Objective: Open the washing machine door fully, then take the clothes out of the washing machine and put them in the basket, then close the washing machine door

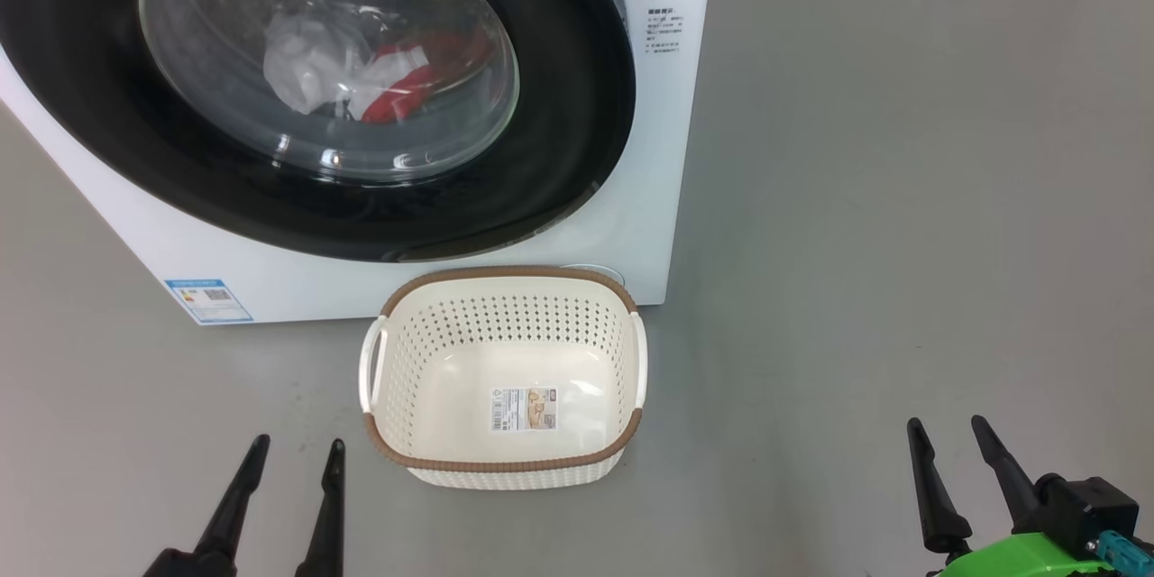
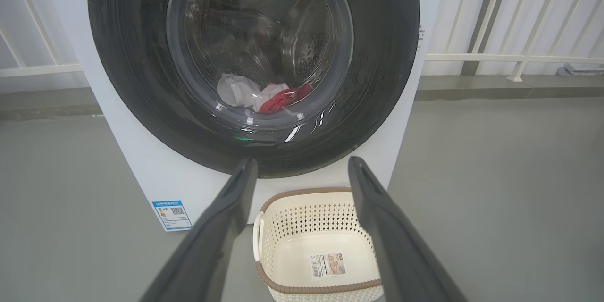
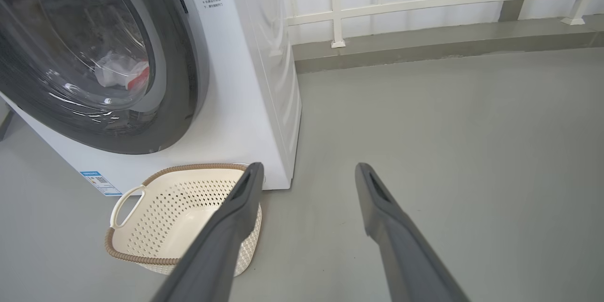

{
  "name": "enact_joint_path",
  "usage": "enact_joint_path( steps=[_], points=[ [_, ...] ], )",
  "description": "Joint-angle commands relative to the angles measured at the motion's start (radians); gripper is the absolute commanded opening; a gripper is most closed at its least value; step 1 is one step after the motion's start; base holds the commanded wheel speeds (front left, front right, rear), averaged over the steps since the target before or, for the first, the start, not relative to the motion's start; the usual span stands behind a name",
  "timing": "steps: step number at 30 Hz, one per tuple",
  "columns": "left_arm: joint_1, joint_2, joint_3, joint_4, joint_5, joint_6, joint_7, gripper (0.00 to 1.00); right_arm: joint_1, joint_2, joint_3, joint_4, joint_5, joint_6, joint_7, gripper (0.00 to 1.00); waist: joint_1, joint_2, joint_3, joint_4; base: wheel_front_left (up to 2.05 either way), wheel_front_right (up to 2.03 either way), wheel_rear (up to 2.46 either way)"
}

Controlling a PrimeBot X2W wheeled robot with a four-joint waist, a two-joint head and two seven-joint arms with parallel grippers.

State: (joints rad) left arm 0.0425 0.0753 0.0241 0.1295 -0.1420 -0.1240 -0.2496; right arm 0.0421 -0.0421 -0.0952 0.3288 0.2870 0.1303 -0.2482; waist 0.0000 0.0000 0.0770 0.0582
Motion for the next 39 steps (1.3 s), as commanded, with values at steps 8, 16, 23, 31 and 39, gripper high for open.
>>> enact_joint_path(
  steps=[8, 16, 23, 31, 39],
  points=[
    [-0.014, 0.018, 0.023, -0.013, -0.009, -0.007, -0.012, 1.00, -0.002, -0.011, 0.012, -0.021, -0.015, 0.000, -0.014, 1.00, 0.0000, 0.0000, -0.008, -0.001, 0.00, 0.00, 0.00],
    [-0.016, 0.012, 0.027, -0.013, -0.020, -0.007, -0.012, 1.00, -0.035, -0.009, 0.055, -0.061, 0.129, 0.000, -0.014, 0.00, 0.0000, 0.0000, -0.006, -0.004, 0.00, 0.00, 0.00],
    [-0.029, 0.001, 0.016, -0.014, -0.024, -0.007, -0.012, 1.00, -0.160, -0.009, 0.193, -0.155, 0.561, 0.000, -0.014, 0.00, 0.0000, 0.0000, 0.013, 0.008, 0.00, 0.00, 0.00],
    [-0.057, -0.007, -0.020, -0.014, -0.039, -0.007, -0.012, 1.00, -0.364, -0.058, 0.282, -0.200, 0.836, 0.000, -0.014, 0.00, 0.0000, 0.0000, 0.051, 0.050, 0.00, 0.00, 0.00],
    [-0.106, -0.010, -0.064, -0.016, -0.064, -0.007, -0.012, 1.00, -0.574, -0.195, 0.382, -0.181, 1.007, 0.000, -0.013, 0.00, 0.0000, 0.0000, 0.140, 0.117, 0.00, 0.00, 0.00]
  ],
)
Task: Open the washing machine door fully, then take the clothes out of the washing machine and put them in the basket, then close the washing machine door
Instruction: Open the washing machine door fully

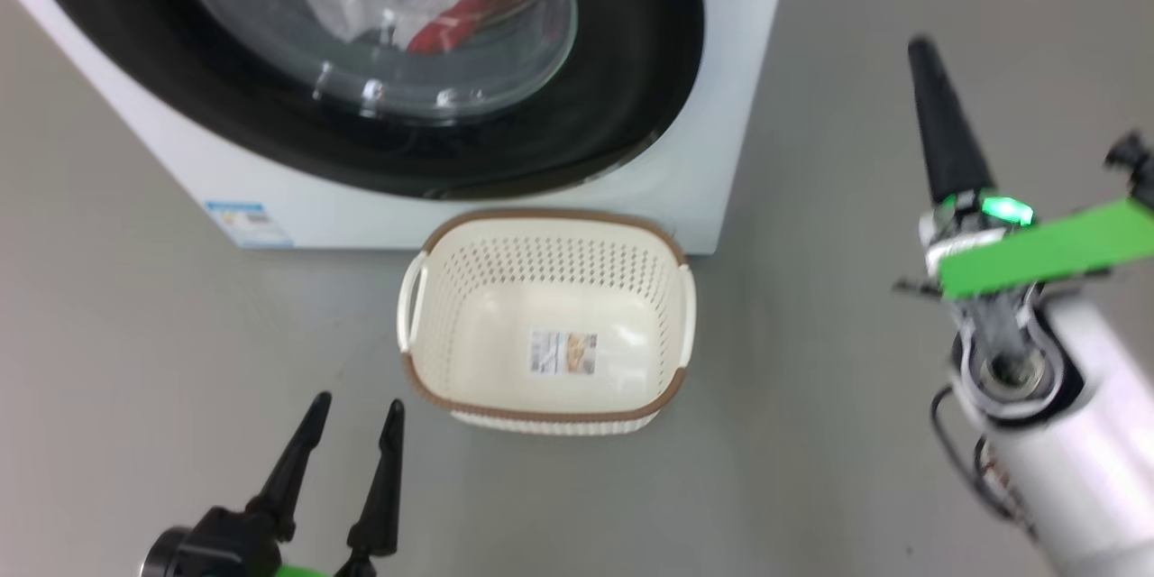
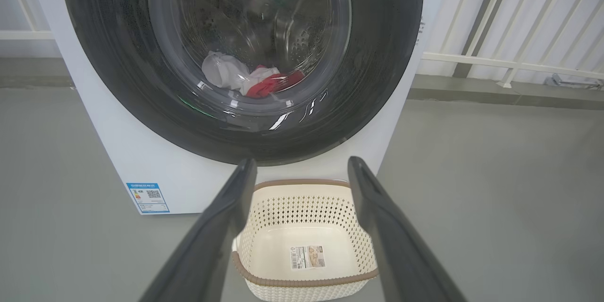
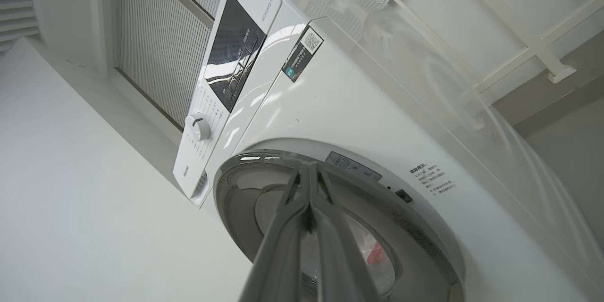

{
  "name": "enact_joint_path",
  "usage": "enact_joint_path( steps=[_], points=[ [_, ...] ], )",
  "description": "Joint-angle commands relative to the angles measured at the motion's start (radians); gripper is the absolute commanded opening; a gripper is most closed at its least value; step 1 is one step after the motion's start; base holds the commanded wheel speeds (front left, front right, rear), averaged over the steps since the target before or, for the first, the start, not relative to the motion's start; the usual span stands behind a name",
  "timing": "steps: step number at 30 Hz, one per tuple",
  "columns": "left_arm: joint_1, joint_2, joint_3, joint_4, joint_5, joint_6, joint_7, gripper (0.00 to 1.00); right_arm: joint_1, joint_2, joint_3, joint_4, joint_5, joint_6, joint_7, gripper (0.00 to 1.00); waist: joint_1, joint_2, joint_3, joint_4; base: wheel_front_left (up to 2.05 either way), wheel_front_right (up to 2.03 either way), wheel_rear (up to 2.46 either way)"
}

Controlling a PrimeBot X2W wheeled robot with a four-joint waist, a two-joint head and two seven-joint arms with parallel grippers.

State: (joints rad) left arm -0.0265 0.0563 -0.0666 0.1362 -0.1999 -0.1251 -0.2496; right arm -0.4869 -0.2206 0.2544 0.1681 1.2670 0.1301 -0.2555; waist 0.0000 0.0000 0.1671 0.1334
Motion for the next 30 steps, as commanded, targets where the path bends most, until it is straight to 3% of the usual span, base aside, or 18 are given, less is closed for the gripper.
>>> enact_joint_path(
  steps=[1, 4, 11, 18, 30],
  points=[
    [-0.044, 0.009, 0.022, -0.022, -0.011, -0.006, -0.012, 1.00, -0.071, -0.036, 0.045, -0.016, 0.052, 0.001, -0.003, 0.00, 0.0000, 0.0000, 0.064, 0.050, 0.00, 0.00, 0.00],
    [-0.069, 0.009, -0.006, -0.016, -0.018, -0.006, -0.012, 1.00, -0.147, -0.095, 0.079, 0.009, 0.109, 0.001, 0.025, 0.00, 0.0000, 0.0000, 0.106, 0.076, 0.00, 0.00, 0.00],
    [-0.129, 0.007, -0.047, -0.009, -0.039, -0.006, -0.012, 1.00, -0.279, -0.161, 0.082, 0.052, 0.293, 0.001, 0.169, 0.00, 0.0000, 0.0000, 0.185, 0.119, 0.00, 0.00, 0.00],
    [-0.160, 0.004, -0.078, -0.001, -0.060, -0.006, -0.012, 1.00, -0.375, -0.165, 0.034, 0.138, 0.427, 0.001, 0.343, 0.00, 0.0000, 0.0000, 0.225, 0.147, 0.00, 0.00, 0.00],
    [-0.200, 0.000, -0.112, 0.001, -0.084, -0.006, -0.012, 1.00, -0.579, -0.145, 0.006, 0.284, 0.512, 0.001, 0.632, 0.00, 0.0000, 0.0000, 0.297, 0.190, 0.00, 0.00, 0.00]
  ],
)
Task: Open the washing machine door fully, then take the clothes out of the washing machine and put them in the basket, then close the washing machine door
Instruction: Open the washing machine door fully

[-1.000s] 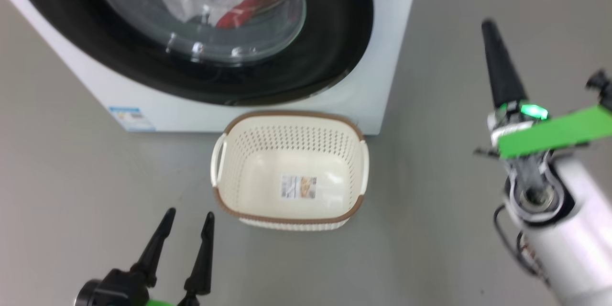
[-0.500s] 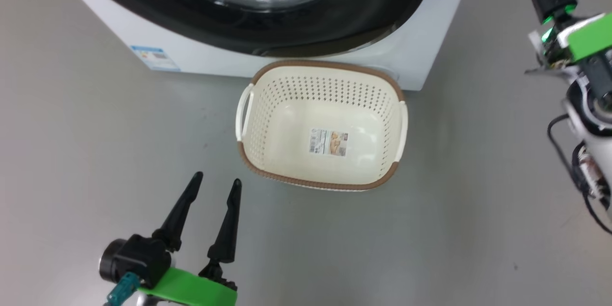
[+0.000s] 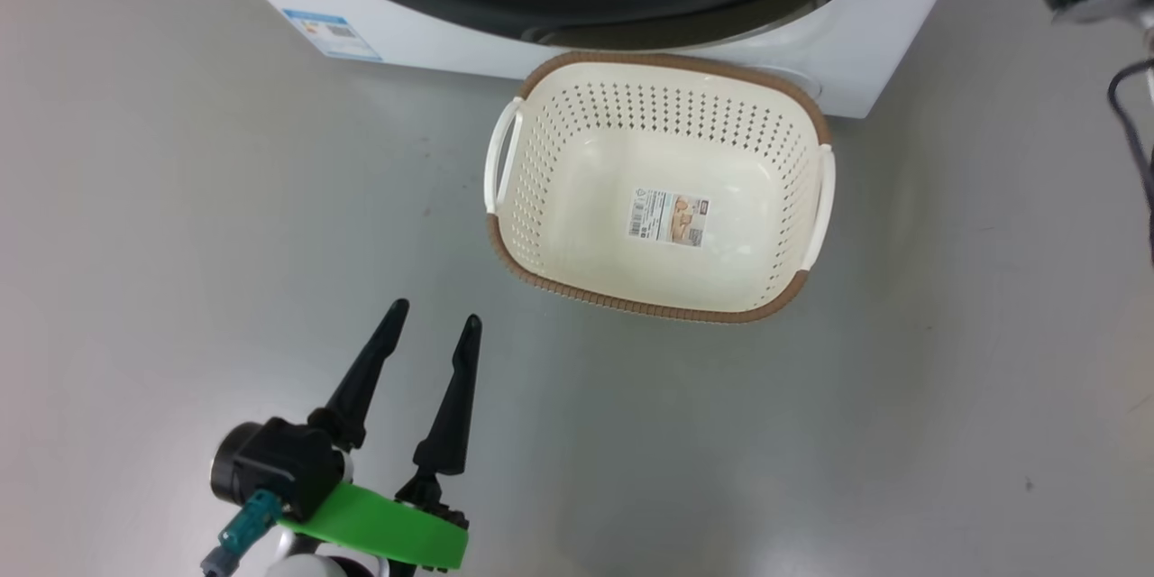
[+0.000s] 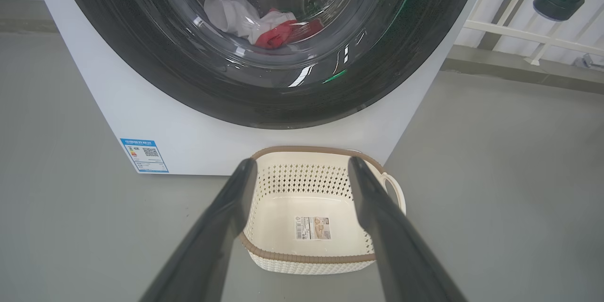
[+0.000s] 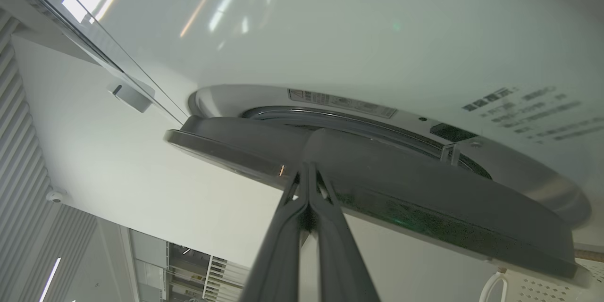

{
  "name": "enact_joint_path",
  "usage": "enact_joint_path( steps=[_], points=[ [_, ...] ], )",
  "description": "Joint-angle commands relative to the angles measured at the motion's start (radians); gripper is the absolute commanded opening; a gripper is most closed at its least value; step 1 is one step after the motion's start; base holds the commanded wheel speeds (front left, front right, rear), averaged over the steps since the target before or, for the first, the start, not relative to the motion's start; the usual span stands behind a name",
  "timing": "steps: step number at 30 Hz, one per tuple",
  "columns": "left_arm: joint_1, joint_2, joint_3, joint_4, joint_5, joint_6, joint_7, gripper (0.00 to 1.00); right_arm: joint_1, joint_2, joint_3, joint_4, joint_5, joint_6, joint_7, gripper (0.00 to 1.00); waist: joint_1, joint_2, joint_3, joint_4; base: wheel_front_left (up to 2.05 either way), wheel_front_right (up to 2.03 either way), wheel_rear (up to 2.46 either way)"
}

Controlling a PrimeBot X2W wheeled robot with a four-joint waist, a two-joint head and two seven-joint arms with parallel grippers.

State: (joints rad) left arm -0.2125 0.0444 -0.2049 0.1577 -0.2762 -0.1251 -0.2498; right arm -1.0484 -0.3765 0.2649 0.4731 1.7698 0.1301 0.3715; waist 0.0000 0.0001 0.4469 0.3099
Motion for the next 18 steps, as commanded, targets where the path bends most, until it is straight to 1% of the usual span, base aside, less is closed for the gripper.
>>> enact_joint_path(
  steps=[1, 7, 13, 18],
  points=[
    [-0.017, 0.011, 0.024, -0.020, -0.010, -0.006, -0.012, 1.00, -0.034, 0.012, -0.008, -0.011, 0.012, 0.001, 0.018, 0.00, 0.0000, -0.0001, 0.023, 0.017, 0.00, 0.00, 0.00],
    [-0.034, 0.009, 0.015, -0.021, -0.020, -0.006, -0.012, 1.00, -0.123, 0.013, -0.009, 0.044, -0.004, 0.001, 0.067, 0.00, 0.0000, -0.0001, 0.053, 0.032, 0.00, 0.00, 0.00],
    [-0.051, 0.007, 0.008, -0.018, -0.029, -0.006, -0.012, 1.00, -0.210, 0.019, 0.028, 0.128, -0.048, 0.001, 0.111, 0.00, 0.0000, -0.0001, 0.078, 0.041, 0.00, 0.00, 0.00],
    [-0.057, 0.006, 0.003, -0.016, -0.034, -0.006, -0.012, 1.00, -0.242, 0.028, 0.047, 0.159, -0.066, 0.001, 0.136, 0.00, 0.0000, -0.0001, 0.085, 0.043, 0.00, 0.00, 0.00]
  ],
)
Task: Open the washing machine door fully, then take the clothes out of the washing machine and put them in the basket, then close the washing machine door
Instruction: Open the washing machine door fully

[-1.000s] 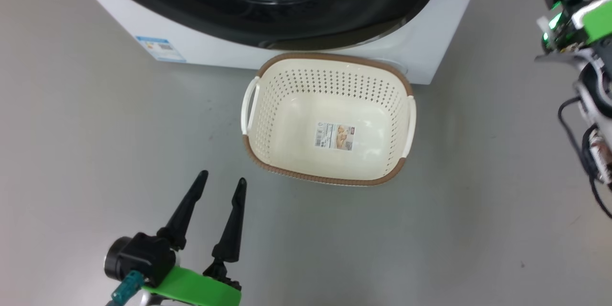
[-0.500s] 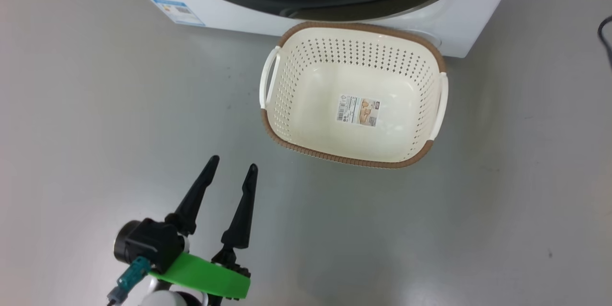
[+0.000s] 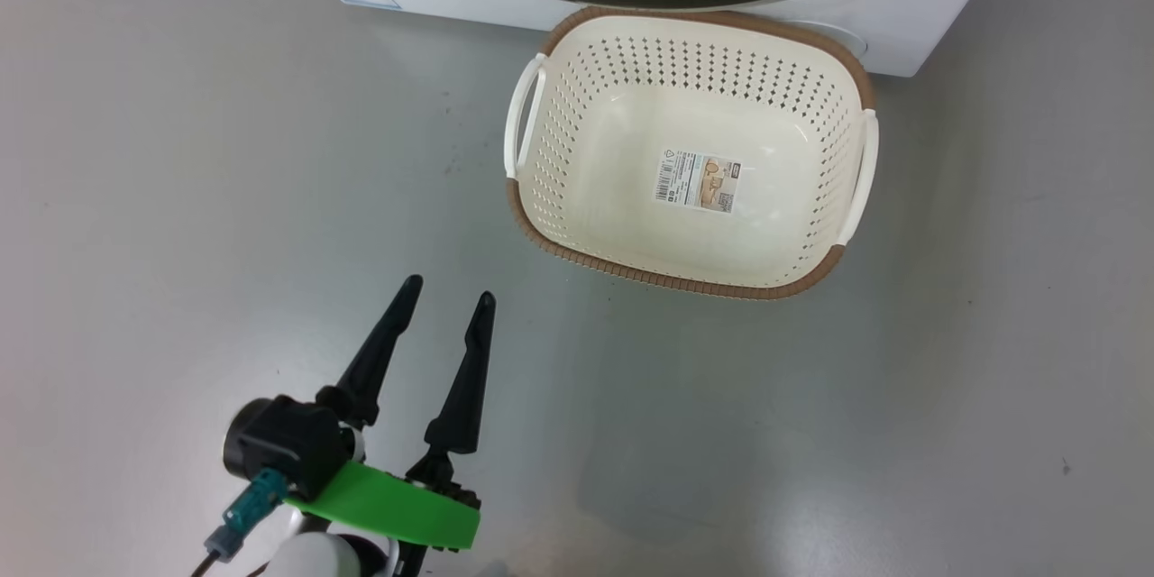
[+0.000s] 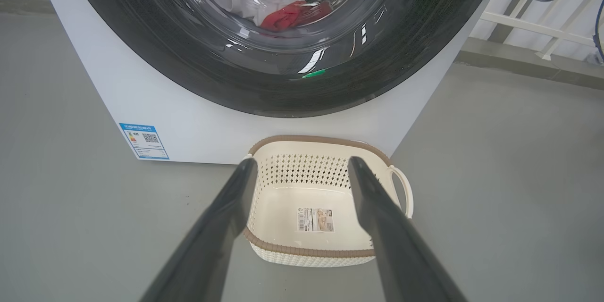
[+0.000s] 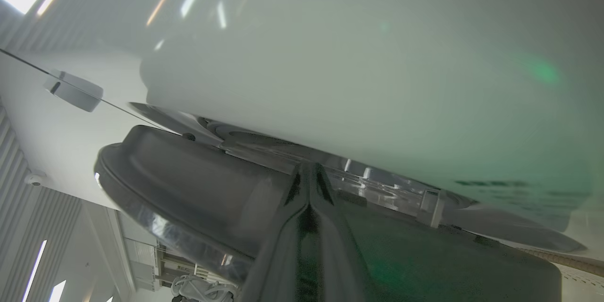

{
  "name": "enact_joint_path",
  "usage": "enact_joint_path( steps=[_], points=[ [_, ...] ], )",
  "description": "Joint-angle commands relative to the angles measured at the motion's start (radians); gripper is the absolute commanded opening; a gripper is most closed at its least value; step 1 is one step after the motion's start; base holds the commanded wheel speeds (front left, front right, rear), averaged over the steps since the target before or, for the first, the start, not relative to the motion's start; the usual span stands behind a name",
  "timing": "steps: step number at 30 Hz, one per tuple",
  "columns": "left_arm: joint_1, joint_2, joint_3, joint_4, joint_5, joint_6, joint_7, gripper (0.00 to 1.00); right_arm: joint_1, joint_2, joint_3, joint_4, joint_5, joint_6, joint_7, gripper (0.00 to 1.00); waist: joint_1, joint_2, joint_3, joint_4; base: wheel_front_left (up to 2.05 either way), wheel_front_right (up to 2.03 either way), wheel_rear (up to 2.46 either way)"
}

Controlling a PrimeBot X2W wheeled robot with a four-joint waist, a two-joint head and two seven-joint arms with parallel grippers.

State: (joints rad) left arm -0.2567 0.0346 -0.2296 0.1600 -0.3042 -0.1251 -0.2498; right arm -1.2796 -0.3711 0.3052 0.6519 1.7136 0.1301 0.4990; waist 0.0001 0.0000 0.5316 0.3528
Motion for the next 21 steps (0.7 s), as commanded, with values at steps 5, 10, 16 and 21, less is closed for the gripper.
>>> enact_joint_path(
  steps=[5, 10, 16, 21],
  points=[
    [-0.016, 0.016, 0.028, -0.017, -0.012, -0.006, -0.012, 1.00, -0.005, 0.038, 0.027, -0.018, -0.018, 0.001, 0.045, 0.00, -0.0001, 0.0000, -0.009, -0.008, 0.00, 0.00, 0.00],
    [-0.015, 0.016, 0.028, -0.017, -0.009, -0.006, -0.012, 1.00, 0.022, 0.048, 0.041, -0.030, -0.027, 0.001, 0.064, 0.00, -0.0001, 0.0000, -0.030, -0.017, 0.00, 0.00, 0.00],
    [-0.002, 0.016, 0.033, -0.015, 0.003, -0.006, -0.012, 1.00, 0.084, 0.067, 0.056, -0.053, -0.030, 0.001, 0.091, 0.00, -0.0001, 0.0000, -0.076, -0.033, 0.00, 0.00, 0.00],
    [0.015, 0.016, 0.039, -0.012, 0.015, -0.006, -0.012, 1.00, 0.141, 0.076, 0.061, -0.076, -0.027, 0.001, 0.114, 0.00, -0.0001, 0.0000, -0.113, -0.040, 0.00, 0.00, 0.00]
  ],
)
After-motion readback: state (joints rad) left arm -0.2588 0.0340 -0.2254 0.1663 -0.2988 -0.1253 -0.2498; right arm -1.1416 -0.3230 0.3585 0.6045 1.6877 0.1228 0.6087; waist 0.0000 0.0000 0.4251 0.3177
